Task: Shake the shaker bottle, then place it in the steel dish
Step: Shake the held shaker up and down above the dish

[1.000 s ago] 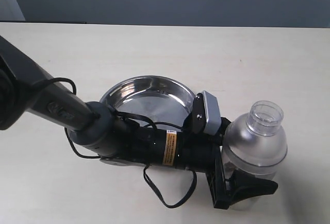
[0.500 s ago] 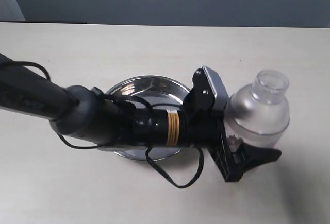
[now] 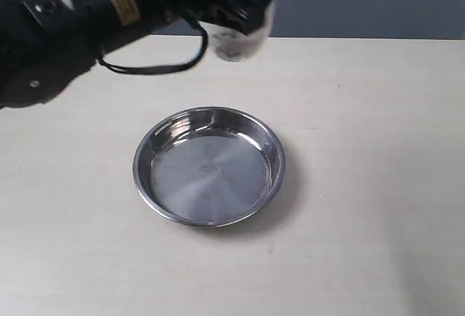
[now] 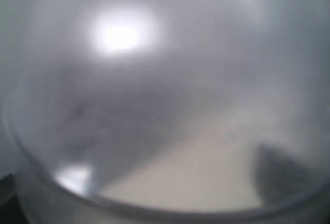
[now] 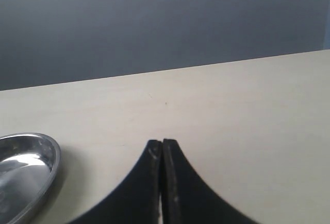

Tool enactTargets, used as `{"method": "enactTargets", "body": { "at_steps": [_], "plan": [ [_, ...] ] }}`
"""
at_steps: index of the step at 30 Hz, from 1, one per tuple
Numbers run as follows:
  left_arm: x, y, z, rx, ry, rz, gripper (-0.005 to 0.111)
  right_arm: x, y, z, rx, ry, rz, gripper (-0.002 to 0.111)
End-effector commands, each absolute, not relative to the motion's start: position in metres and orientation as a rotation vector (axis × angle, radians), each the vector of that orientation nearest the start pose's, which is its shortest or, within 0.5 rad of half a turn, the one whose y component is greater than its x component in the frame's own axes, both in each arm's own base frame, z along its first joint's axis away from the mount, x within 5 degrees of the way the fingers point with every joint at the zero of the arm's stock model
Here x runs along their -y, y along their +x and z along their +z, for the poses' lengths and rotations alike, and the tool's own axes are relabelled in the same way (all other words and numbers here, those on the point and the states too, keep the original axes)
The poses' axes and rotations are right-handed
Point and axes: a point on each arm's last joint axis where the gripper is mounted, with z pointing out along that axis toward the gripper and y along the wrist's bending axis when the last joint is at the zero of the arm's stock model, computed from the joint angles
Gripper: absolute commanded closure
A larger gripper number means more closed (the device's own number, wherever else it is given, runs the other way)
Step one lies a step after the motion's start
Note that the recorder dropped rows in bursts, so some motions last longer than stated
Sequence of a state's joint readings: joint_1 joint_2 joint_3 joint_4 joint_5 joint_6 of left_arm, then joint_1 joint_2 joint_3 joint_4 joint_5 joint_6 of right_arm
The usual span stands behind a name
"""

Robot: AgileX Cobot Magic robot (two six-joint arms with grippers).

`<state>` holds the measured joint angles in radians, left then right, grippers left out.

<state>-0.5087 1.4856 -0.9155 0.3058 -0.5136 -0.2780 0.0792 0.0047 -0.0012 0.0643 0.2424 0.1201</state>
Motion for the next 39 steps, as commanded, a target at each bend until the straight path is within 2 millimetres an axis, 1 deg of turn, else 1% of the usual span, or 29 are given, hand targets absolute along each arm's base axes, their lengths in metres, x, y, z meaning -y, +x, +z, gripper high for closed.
{"method": "enactTargets", "body": {
  "at_steps": [1, 3, 5, 7, 8, 9, 11, 12, 13, 15, 16, 17, 18, 20, 21, 22, 23, 24, 27, 28, 29, 30, 32, 33, 34, 35, 37, 38, 39],
  "plan": [
    [0.162, 0.283, 0.231, -1.893, 0.497, -0.453, 0.106, -0.006, 0.055, 0.192, -1.716, 0.071, 0.203, 0.109],
    [0.164, 0.278, 0.250, -1.737, 0.479, -0.532, 0.106, -0.006, 0.055, 0.192, -1.716, 0.071, 0.203, 0.109],
    [0.164, 0.269, 0.301, -1.527, 0.462, -0.573, 0.106, -0.006, 0.055, 0.192, -1.716, 0.071, 0.203, 0.109],
    [0.159, 0.264, 0.334, -1.488, 0.461, -0.542, 0.106, -0.006, 0.055, 0.192, -1.716, 0.071, 0.203, 0.109],
    [0.157, 0.262, 0.332, -1.543, 0.456, -0.529, 0.106, -0.006, 0.055, 0.192, -1.716, 0.071, 0.203, 0.109],
    [0.157, 0.262, 0.319, -1.623, 0.448, -0.523, 0.106, -0.006, 0.055, 0.192, -1.716, 0.071, 0.203, 0.109],
    [0.159, 0.265, 0.262, -1.805, 0.473, -0.509, 0.106, -0.006, 0.055, 0.193, -1.713, 0.071, 0.203, 0.109],
    [0.161, 0.267, 0.242, -1.852, 0.467, -0.525, 0.106, -0.006, 0.055, 0.192, -1.715, 0.071, 0.203, 0.109],
    [0.163, 0.267, 0.238, -1.857, 0.459, -0.548, 0.106, -0.006, 0.055, 0.192, -1.715, 0.071, 0.203, 0.109],
    [0.167, 0.262, 0.274, -1.721, 0.485, -0.598, 0.106, -0.006, 0.055, 0.192, -1.715, 0.071, 0.203, 0.109],
    [0.165, 0.255, 0.306, -1.607, 0.497, -0.604, 0.106, -0.006, 0.055, 0.192, -1.715, 0.071, 0.203, 0.109],
    [0.163, 0.252, 0.321, -1.566, 0.492, -0.599, 0.106, -0.006, 0.055, 0.192, -1.715, 0.071, 0.203, 0.109],
    [0.160, 0.252, 0.322, -1.597, 0.471, -0.587, 0.106, -0.006, 0.055, 0.192, -1.715, 0.071, 0.203, 0.109],
    [0.158, 0.254, 0.275, -1.809, 0.469, -0.533, 0.106, -0.006, 0.055, 0.192, -1.715, 0.071, 0.203, 0.109],
    [0.158, 0.255, 0.241, -1.914, 0.486, -0.516, 0.106, -0.006, 0.055, 0.192, -1.715, 0.071, 0.203, 0.109],
    [0.158, 0.257, 0.219, -1.973, 0.472, -0.529, 0.106, -0.006, 0.055, 0.192, -1.715, 0.071, 0.203, 0.109],
    [0.160, 0.257, 0.214, -1.974, 0.459, -0.553, 0.106, -0.006, 0.055, 0.192, -1.715, 0.071, 0.203, 0.109],
    [0.162, 0.257, 0.225, -1.907, 0.445, -0.600, 0.106, -0.006, 0.055, 0.192, -1.715, 0.071, 0.203, 0.109],
    [0.162, 0.249, 0.299, -1.588, 0.453, -0.669, 0.106, -0.006, 0.055, 0.192, -1.715, 0.071, 0.203, 0.109],
    [0.161, 0.249, 0.312, -1.573, 0.444, -0.655, 0.106, -0.006, 0.055, 0.192, -1.718, 0.071, 0.203, 0.109],
    [0.159, 0.249, 0.308, -1.621, 0.443, -0.626, 0.106, -0.006, 0.055, 0.192, -1.718, 0.071, 0.203, 0.109],
    [0.158, 0.251, 0.287, -1.728, 0.453, -0.589, 0.106, -0.006, 0.055, 0.192, -1.718, 0.071, 0.203, 0.109],
    [0.159, 0.254, 0.232, -1.926, 0.460, -0.562, 0.106, -0.006, 0.055, 0.192, -1.715, 0.071, 0.203, 0.109],
    [0.161, 0.255, 0.218, -1.965, 0.432, -0.593, 0.106, -0.006, 0.055, 0.192, -1.715, 0.071, 0.203, 0.109],
    [0.163, 0.254, 0.222, -1.929, 0.419, -0.639, 0.106, -0.006, 0.055, 0.192, -1.715, 0.071, 0.203, 0.109],
    [0.165, 0.253, 0.236, -1.845, 0.427, -0.685, 0.106, -0.006, 0.055, 0.192, -1.715, 0.071, 0.203, 0.109],
    [0.168, 0.246, 0.290, -1.570, 0.473, -0.756, 0.106, -0.006, 0.055, 0.192, -1.715, 0.071, 0.203, 0.109],
    [0.167, 0.246, 0.307, -1.509, 0.486, -0.733, 0.106, -0.006, 0.055, 0.192, -1.715, 0.071, 0.203, 0.109],
    [0.165, 0.247, 0.313, -1.521, 0.493, -0.687, 0.106, -0.006, 0.055, 0.192, -1.715, 0.071, 0.203, 0.109]
  ]
}}
